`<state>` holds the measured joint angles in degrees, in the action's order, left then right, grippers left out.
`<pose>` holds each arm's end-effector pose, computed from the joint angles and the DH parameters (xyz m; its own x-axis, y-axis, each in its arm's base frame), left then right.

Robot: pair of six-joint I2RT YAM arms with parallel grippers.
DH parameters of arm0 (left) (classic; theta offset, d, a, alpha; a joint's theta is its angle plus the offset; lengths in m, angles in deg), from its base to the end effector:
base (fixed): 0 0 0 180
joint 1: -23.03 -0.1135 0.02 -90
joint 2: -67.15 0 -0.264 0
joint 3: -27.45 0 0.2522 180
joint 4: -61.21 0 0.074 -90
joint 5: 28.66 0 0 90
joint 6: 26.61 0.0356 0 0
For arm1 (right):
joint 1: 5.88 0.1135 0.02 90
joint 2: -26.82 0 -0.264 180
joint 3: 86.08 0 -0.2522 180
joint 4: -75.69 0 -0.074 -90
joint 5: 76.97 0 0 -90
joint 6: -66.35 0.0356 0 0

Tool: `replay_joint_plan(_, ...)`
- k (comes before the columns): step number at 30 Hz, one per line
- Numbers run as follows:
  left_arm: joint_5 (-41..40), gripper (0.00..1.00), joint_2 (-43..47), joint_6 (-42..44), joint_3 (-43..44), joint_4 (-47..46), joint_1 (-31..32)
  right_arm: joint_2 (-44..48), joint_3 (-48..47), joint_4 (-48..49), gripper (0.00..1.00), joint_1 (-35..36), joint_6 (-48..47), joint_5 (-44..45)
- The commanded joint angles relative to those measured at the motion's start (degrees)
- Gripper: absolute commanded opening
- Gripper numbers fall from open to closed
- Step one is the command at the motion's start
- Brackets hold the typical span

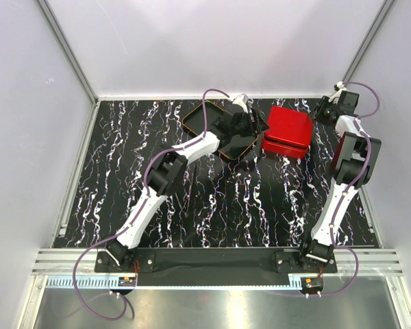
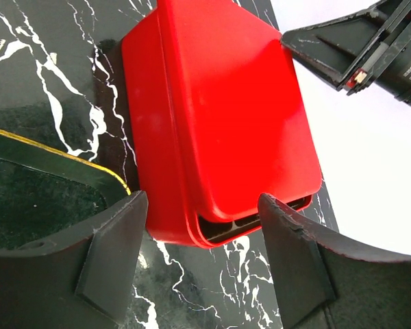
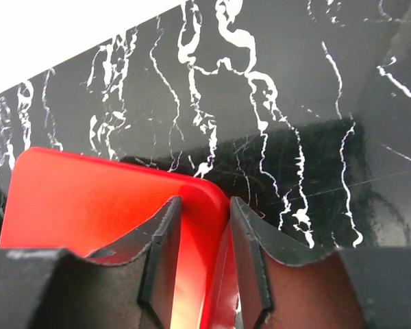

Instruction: Pack the chocolate

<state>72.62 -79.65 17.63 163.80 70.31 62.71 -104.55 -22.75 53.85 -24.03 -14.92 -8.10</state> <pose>0.4508 -0.3831 0.1759 -0.7299 -0.3073 -0.6106 0.3513 0.5975 -0.7208 0.5025 -0.1512 0.1838 -0.5569 0.3315 -0.7616 0.1010 0.9371 0.3341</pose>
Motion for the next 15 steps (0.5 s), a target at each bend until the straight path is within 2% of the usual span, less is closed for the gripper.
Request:
replay_joint_plan(1, 0.22, 0.71, -0.24, -0.03, 3.01, -4.56, 0.4, 3.58, 1.66, 2.19, 0.43, -1.53, -0.48, -5.15)
replay_joint_plan(7, 0.22, 0.72, -0.68, -0.21, 3.27, -5.44, 0.57, 1.21, -0.18, 3.77, 0.44, -4.52, 4.45, -12.79)
replay_joint_plan(15, 0.31, 0.72, -1.91, -0.65, 4.33, -5.97, 1.01, 0.59, -1.24, 1.23, 0.41, -4.61, 6.03, -11.93)
